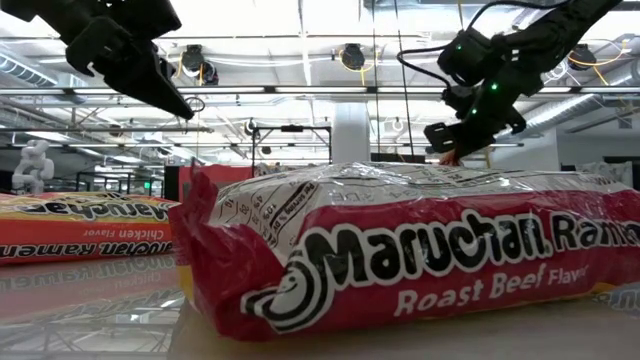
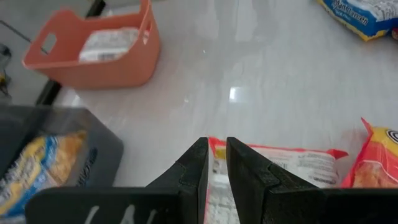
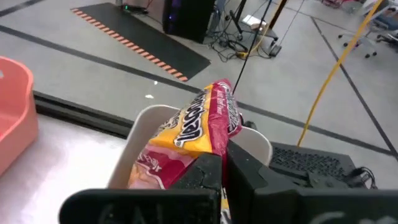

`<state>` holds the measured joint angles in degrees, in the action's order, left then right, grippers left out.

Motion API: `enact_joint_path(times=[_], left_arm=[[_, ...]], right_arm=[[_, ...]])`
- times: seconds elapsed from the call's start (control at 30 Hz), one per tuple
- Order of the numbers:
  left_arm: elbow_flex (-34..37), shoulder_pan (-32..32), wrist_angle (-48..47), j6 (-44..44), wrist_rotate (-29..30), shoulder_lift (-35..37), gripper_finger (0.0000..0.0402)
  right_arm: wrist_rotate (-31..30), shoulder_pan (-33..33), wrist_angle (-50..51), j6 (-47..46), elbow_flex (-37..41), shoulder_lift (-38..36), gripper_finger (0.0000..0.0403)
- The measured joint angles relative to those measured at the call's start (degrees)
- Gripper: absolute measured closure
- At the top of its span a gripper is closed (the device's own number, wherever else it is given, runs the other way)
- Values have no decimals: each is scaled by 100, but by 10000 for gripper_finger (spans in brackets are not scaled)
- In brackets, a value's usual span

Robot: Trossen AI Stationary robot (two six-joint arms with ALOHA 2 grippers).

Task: Sort Maruchan noodles
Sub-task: Put the top red noodle pack into the gray bin

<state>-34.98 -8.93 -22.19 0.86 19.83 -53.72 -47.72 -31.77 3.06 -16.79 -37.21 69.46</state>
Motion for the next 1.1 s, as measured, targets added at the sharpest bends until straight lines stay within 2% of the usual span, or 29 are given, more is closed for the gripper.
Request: enact_joint_path(times=[0.33, 0.47, 0.57, 0.73, 0.83, 0.97, 1.1], left_arm=[[0, 391, 980, -577, 16, -2, 337], [0, 561, 1152, -574, -143, -1, 337], [0, 649, 1167, -571, -350, -2, 337], [-2, 711, 1171, -527, -441, -2, 337], [0, 709, 1169, -483, -455, -2, 337], [0, 709, 1160, -363, -459, -2, 337], [0, 709, 1160, -174, -459, -2, 337]], right_arm=[[475, 151, 1701, -913, -2, -818, 396], [485, 151, 2241, -1274, -2, -1020, 370], [765, 151, 2383, -1402, -2, -1171, 342], [1293, 151, 2204, -1067, -2, -1463, 293], [1560, 151, 1659, -642, -2, -1711, 273], [1648, 168, 679, -484, -2, -1952, 268], [1685, 243, -10, -5, -9, -1805, 278]])
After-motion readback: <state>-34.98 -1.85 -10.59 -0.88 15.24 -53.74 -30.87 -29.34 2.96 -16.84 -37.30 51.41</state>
